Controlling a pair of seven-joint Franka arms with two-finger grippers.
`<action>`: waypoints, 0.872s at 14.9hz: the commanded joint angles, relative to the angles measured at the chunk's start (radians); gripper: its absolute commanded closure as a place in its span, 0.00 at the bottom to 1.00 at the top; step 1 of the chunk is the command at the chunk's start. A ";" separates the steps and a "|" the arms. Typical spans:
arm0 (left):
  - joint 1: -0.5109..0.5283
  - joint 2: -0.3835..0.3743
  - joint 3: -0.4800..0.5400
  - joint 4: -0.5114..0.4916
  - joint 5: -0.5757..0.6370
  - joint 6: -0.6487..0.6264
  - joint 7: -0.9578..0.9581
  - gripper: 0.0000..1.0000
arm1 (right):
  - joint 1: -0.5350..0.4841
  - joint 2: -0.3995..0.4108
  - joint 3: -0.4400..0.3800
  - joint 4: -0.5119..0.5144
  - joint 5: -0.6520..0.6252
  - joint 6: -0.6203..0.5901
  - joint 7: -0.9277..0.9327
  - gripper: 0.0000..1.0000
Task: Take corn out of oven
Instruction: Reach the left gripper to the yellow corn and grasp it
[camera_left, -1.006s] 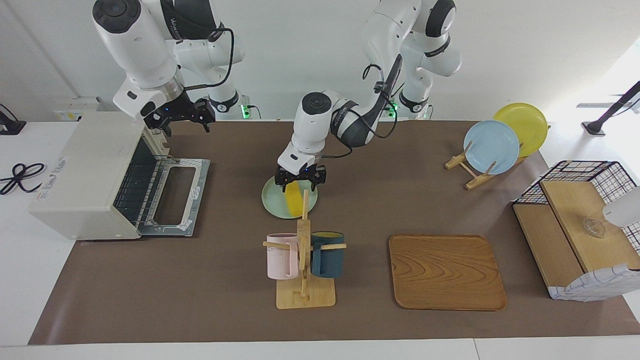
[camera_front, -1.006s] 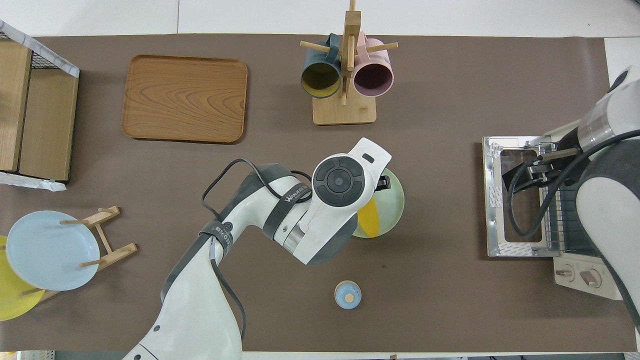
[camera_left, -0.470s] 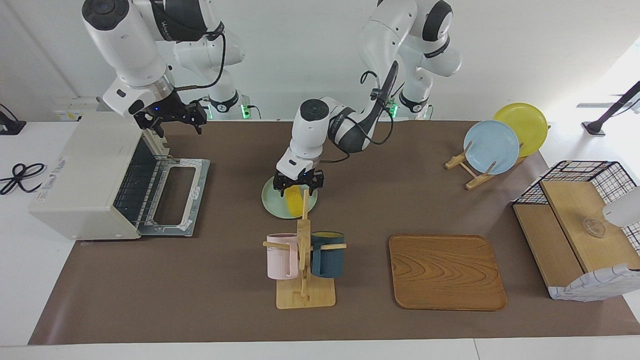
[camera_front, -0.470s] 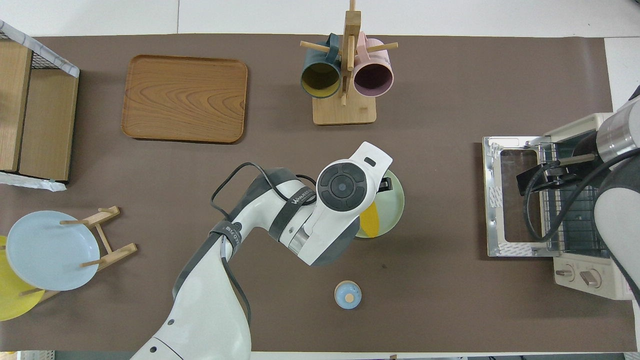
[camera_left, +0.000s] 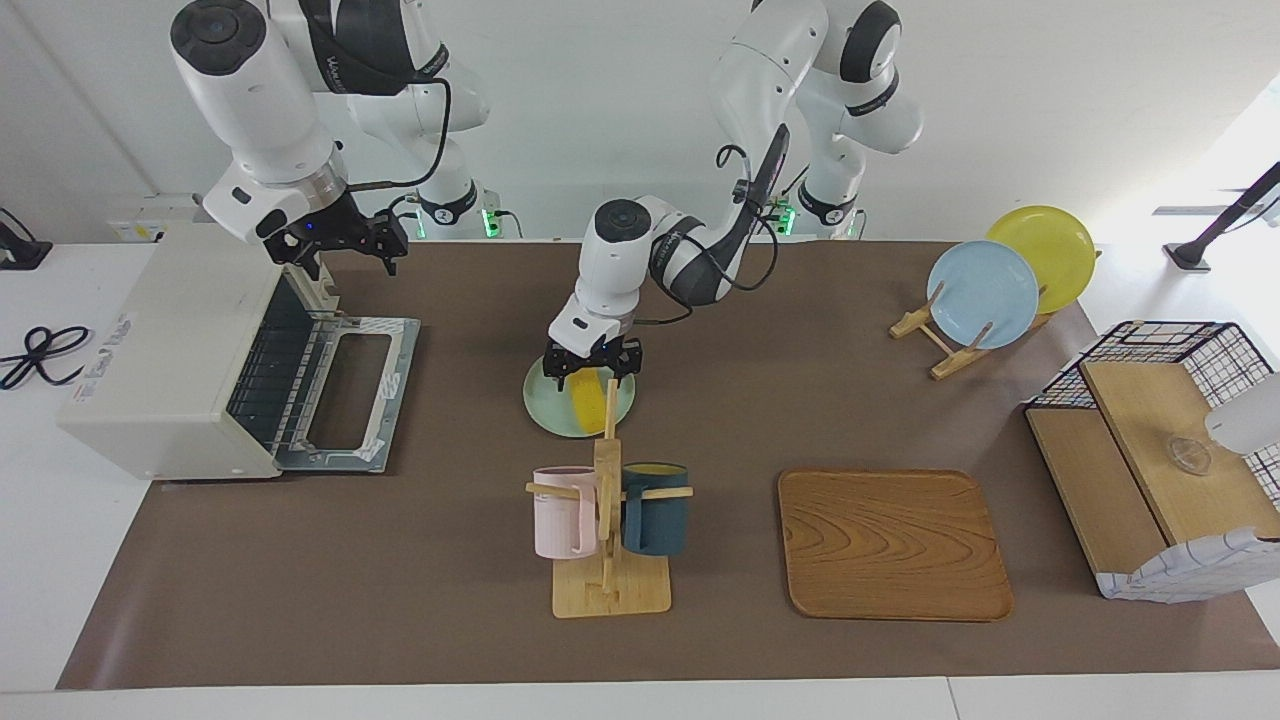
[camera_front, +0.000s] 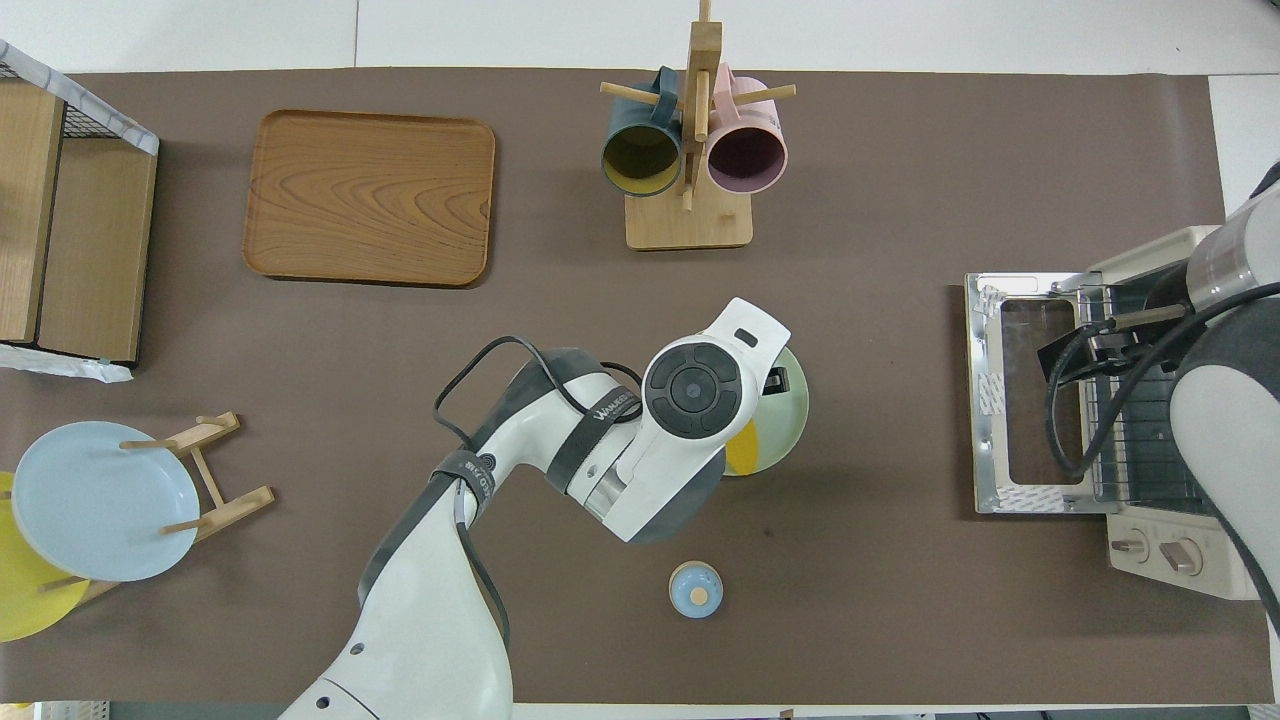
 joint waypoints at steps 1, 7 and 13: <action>-0.033 0.034 0.023 -0.006 0.008 0.037 -0.027 0.00 | -0.036 0.003 0.019 0.005 0.006 0.010 -0.039 0.00; -0.018 0.035 0.023 0.014 0.037 0.030 -0.023 0.74 | -0.037 0.003 0.013 -0.003 0.034 0.008 -0.042 0.00; -0.003 0.014 0.025 0.045 0.031 -0.044 -0.027 1.00 | -0.053 0.000 0.011 0.002 0.036 0.017 -0.044 0.00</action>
